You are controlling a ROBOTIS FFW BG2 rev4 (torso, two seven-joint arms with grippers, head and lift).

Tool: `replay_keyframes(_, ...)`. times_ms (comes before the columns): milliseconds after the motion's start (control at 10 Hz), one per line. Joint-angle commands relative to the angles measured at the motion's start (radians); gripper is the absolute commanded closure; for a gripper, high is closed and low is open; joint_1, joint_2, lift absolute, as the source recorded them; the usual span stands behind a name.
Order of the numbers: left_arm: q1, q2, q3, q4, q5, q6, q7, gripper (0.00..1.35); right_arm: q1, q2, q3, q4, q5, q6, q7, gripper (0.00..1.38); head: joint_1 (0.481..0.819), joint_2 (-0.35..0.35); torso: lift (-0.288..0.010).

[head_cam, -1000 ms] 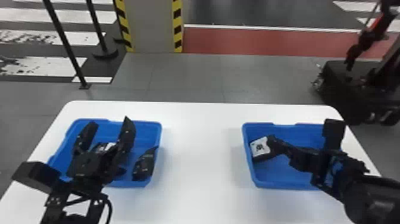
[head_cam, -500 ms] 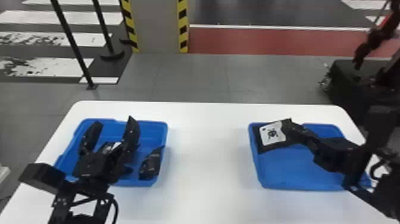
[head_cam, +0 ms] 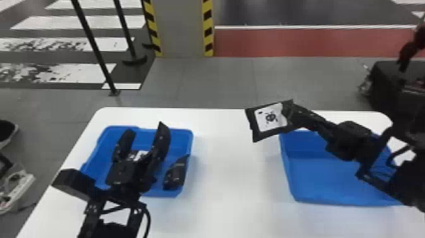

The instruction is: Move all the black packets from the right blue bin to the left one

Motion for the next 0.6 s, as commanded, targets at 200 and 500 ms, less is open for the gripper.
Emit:
replay_keyframes(200,0.005,-0.003,-0.069,-0.102,0.130,0.104,0.000,0.11,-0.239,0.036,0.131,0.316,-0.110,-0.070,0.158,1.16,0.695,0.133,-0.110)
replay_keyframes(500,0.008,-0.003,-0.107,-0.192,0.144,0.219,0.000,0.11,-0.327,0.039,0.226,0.422,-0.173,-0.075,0.218,1.16,0.657,0.130,-0.110)
